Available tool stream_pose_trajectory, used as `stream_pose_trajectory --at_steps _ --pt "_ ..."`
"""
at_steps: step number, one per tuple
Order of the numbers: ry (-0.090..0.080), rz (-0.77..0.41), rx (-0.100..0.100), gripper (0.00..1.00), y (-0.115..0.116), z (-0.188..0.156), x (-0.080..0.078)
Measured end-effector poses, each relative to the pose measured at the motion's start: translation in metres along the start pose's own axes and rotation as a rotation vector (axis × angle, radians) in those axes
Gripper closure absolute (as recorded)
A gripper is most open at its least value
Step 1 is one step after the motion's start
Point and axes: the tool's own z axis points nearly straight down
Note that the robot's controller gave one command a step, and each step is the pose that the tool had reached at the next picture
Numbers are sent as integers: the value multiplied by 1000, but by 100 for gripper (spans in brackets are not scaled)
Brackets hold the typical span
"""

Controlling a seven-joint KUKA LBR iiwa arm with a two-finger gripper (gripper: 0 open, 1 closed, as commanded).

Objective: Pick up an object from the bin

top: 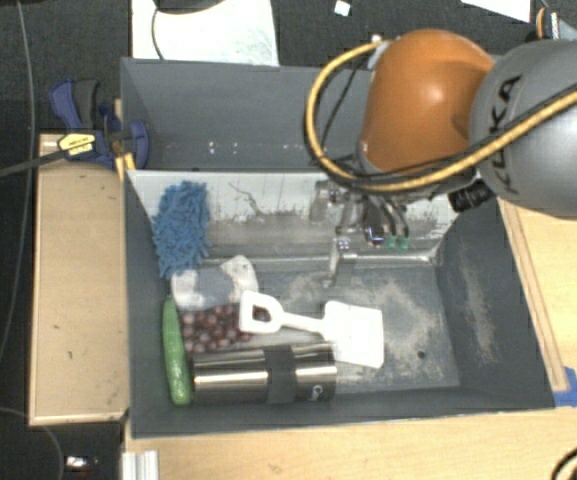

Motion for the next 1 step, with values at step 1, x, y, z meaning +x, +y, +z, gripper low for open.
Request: stream_pose_trajectory --at_steps 1 --pt "0 -1 0 0 0 0 0"
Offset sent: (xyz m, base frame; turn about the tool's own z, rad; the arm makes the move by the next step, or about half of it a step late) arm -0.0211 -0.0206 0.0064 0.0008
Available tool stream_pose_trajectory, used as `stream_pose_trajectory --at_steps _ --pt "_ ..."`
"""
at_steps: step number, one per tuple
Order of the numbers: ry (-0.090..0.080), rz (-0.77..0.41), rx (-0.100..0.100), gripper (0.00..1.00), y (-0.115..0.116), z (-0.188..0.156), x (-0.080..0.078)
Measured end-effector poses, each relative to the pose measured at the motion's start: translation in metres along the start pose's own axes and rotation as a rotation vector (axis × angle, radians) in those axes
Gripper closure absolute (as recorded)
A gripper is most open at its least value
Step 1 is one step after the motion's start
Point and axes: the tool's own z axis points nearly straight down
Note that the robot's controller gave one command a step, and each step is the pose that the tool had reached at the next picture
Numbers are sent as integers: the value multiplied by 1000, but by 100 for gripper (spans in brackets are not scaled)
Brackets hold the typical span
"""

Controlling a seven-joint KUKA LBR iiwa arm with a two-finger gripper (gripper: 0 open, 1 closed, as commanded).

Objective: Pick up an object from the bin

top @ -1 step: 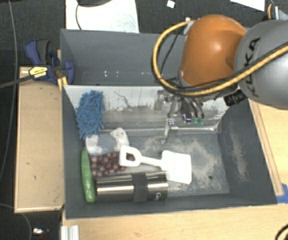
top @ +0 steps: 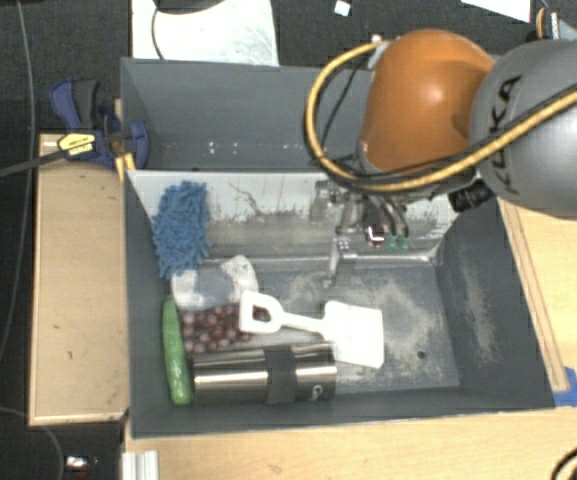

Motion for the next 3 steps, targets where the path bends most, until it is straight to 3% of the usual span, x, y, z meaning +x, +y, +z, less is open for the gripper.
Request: stream_pose_trajectory --at_steps 1,2,3 --pt "0 -2 -1 0 -8 -3 9" --pt "-2 -237 -1 0 -11 -7 18" --pt "7 -161 -1 0 -13 -34 18"
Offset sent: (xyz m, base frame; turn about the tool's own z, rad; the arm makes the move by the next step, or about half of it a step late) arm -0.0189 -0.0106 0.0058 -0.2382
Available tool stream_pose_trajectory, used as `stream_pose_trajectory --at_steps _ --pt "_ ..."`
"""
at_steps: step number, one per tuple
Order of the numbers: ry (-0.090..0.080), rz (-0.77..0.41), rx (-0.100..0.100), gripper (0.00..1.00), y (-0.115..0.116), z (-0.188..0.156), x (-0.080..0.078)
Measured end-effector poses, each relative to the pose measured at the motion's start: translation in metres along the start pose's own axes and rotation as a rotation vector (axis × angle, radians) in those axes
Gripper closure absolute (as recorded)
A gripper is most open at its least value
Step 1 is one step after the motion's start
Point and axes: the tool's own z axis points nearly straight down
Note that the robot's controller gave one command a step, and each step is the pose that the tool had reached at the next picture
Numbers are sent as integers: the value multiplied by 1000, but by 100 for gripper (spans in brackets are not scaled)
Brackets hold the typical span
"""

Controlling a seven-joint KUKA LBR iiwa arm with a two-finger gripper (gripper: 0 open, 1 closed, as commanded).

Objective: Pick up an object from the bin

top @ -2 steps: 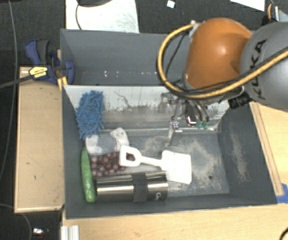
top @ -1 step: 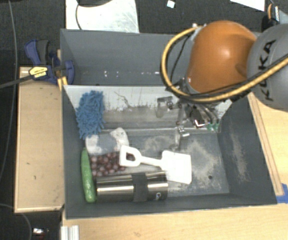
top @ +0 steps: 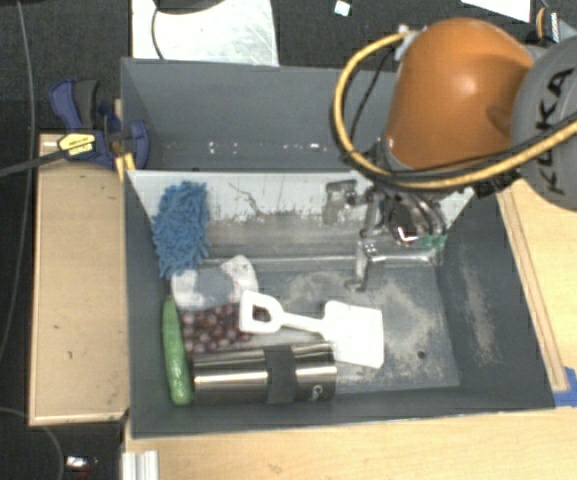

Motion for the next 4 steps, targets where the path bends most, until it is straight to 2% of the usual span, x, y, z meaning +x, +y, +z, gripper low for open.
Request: stream_pose_trajectory --at_steps 1,2,3,4 --pt "-15 57 0 0 -9 -28 8" --pt "-11 -49 0 0 -1 49 5" --pt "-27 24 2 0 -22 30 29" --pt "-17 -28 -1 0 -9 91 6"
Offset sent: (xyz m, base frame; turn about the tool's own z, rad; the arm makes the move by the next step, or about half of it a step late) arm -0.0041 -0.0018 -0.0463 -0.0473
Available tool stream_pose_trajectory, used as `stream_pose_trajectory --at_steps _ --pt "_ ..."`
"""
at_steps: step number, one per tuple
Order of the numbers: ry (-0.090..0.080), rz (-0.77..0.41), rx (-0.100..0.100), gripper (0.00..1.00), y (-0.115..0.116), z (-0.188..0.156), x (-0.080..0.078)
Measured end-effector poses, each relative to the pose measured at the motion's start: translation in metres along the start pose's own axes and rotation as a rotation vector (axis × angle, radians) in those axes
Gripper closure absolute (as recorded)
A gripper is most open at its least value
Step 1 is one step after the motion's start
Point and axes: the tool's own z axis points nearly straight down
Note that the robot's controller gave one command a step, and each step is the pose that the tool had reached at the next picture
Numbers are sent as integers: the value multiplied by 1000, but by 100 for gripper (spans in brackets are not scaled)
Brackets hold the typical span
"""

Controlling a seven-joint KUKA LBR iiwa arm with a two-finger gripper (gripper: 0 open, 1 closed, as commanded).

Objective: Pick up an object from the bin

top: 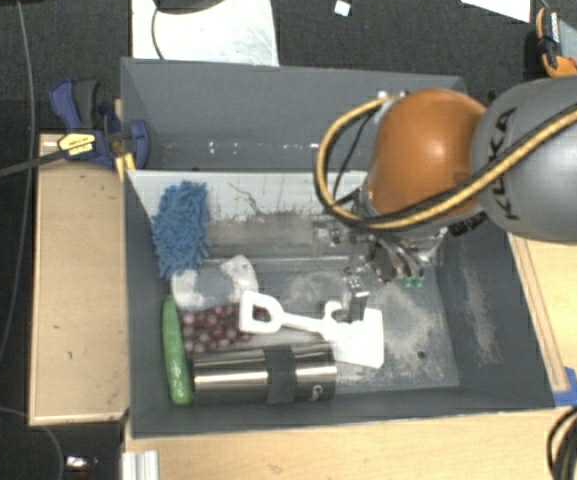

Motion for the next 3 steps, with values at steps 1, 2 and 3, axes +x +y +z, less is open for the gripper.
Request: stream_pose_trajectory --at_steps 1,2,3 --pt "-16 70 4 100 -10 13 52" --pt "-16 70 4 100 -10 13 52" --pt "-25 191 2 100 -16 48 22"
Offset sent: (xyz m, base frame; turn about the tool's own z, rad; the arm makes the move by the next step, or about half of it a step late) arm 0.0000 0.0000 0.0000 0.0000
